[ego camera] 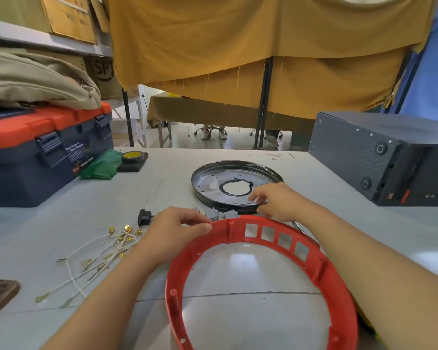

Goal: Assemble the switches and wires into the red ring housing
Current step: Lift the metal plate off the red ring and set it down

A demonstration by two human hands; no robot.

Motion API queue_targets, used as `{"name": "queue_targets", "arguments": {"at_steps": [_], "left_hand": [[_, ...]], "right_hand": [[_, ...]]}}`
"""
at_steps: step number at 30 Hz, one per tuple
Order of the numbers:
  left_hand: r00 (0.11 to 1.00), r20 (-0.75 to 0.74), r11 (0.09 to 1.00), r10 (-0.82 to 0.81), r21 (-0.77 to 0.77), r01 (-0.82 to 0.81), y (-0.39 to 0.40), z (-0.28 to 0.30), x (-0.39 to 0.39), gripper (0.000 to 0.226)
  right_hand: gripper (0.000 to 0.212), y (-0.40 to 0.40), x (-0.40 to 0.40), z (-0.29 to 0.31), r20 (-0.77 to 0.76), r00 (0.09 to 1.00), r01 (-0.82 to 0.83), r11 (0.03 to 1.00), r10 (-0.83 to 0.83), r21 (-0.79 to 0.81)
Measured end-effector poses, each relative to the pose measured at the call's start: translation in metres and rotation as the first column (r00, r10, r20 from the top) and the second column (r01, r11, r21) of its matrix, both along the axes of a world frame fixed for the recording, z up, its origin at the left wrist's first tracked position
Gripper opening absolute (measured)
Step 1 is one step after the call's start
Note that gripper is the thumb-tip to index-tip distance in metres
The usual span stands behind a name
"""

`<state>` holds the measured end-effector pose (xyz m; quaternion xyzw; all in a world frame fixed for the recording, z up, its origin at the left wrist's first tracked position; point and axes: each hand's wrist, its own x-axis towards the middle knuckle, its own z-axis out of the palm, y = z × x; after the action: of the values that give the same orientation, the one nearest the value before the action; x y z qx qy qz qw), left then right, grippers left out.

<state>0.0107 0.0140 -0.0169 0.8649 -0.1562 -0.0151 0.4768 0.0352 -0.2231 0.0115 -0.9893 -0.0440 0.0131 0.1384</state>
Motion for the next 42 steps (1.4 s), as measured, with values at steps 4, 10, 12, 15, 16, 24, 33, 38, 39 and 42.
{"name": "queue_targets", "arguments": {"at_steps": [4,10,12,15,16,24,33,38,39,42], "left_hand": [[1.000,0.014,1.000,0.008,0.013,-0.008,0.001,0.000,0.001,0.007],[0.998,-0.022,0.997,-0.052,0.053,0.053,0.008,0.003,0.004,0.009],[0.996,-0.045,0.991,-0.079,0.101,0.083,0.013,0.006,0.004,0.008],[0.984,-0.130,0.974,-0.122,0.174,0.144,0.023,0.012,0.002,0.009],[0.978,-0.163,0.969,-0.132,0.186,0.162,0.026,0.015,0.001,0.011],[0.979,-0.180,0.982,-0.094,0.145,0.121,0.025,0.018,-0.005,0.018],[0.971,-0.190,0.838,0.146,-0.498,-0.223,0.022,0.029,-0.001,0.034],[0.972,-0.233,0.750,0.042,-0.636,-0.185,0.023,0.036,-0.005,0.039],[0.977,-0.211,0.765,0.041,-0.623,-0.167,0.024,0.035,-0.006,0.036],[0.988,-0.141,0.813,0.062,-0.567,-0.132,0.027,0.033,-0.007,0.032]], "right_hand": [[0.019,-0.003,0.008,-0.009,0.017,0.999,0.047,0.999,-0.047,0.007],[0.017,-0.009,0.010,-0.010,0.118,0.984,0.120,0.986,-0.133,0.111],[0.019,-0.010,0.006,-0.007,0.158,0.975,0.124,0.974,-0.156,0.191],[0.019,-0.011,-0.006,0.000,0.202,0.958,0.117,0.921,-0.203,0.371],[0.017,-0.012,-0.012,0.003,0.217,0.951,0.112,0.902,-0.219,0.417],[0.020,-0.013,-0.076,0.029,0.373,0.881,0.027,0.818,-0.291,0.574],[0.013,-0.021,-0.119,0.016,0.549,0.824,-0.148,0.882,-0.140,0.448],[0.017,-0.021,-0.129,0.008,0.575,0.818,-0.295,0.856,-0.003,0.424],[0.017,-0.021,-0.131,0.009,0.574,0.819,-0.317,0.847,0.017,0.427],[0.013,-0.023,-0.135,0.011,0.590,0.806,-0.359,0.836,0.054,0.415]]}}
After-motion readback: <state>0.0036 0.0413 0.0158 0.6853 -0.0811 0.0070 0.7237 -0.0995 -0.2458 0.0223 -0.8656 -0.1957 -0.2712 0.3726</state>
